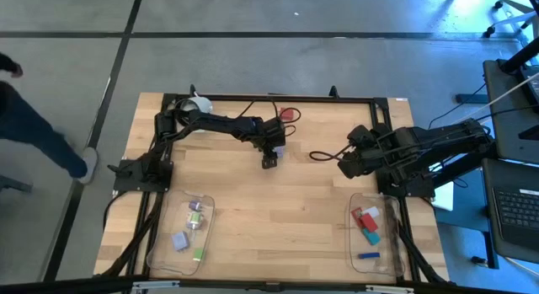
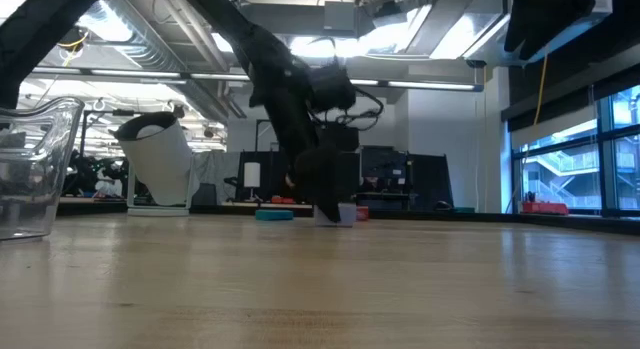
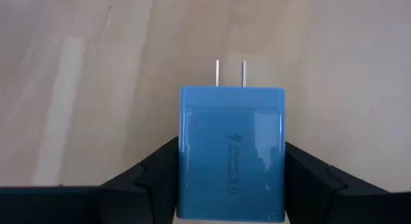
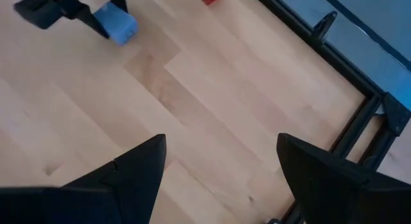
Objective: Pick & Place Office items
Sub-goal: Put the purple adapter into the left transparent bin
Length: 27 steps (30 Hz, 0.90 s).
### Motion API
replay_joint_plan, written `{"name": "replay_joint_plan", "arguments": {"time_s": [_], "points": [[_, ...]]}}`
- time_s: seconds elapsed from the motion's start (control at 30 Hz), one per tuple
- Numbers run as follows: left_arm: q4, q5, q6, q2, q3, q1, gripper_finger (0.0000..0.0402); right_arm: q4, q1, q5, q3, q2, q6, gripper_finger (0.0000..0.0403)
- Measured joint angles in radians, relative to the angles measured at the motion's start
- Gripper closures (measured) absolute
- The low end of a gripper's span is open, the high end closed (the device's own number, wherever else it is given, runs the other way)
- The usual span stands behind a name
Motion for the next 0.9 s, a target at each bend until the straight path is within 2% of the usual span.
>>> {"name": "replay_joint_plan", "arguments": {"time_s": [0.23, 0.37, 0.67, 0.77, 0.9], "points": [[0.049, -0.022, -0.136, -0.128, 0.002, -0.032, 0.0198, 0.038, 0.000, 0.069, 0.000, 0.000, 0.007, 0.0103], [0.123, -0.084, -0.173, -0.236, 0.004, -0.068, 0.0198, 0.082, 0.000, 0.131, 0.000, 0.000, 0.007, 0.0103], [0.292, -0.305, -0.136, -0.468, 0.006, -0.173, 0.0198, 0.113, 0.000, 0.171, 0.000, 0.000, 0.008, 0.0103], [0.314, -0.401, -0.106, -0.520, 0.006, -0.213, 0.0197, 0.118, 0.000, 0.212, 0.000, 0.000, 0.015, 0.0103], [0.352, -0.529, -0.063, -0.565, 0.006, -0.263, 0.0192, 0.125, 0.000, 0.287, 0.000, 0.000, 0.107, 0.0103]]}}
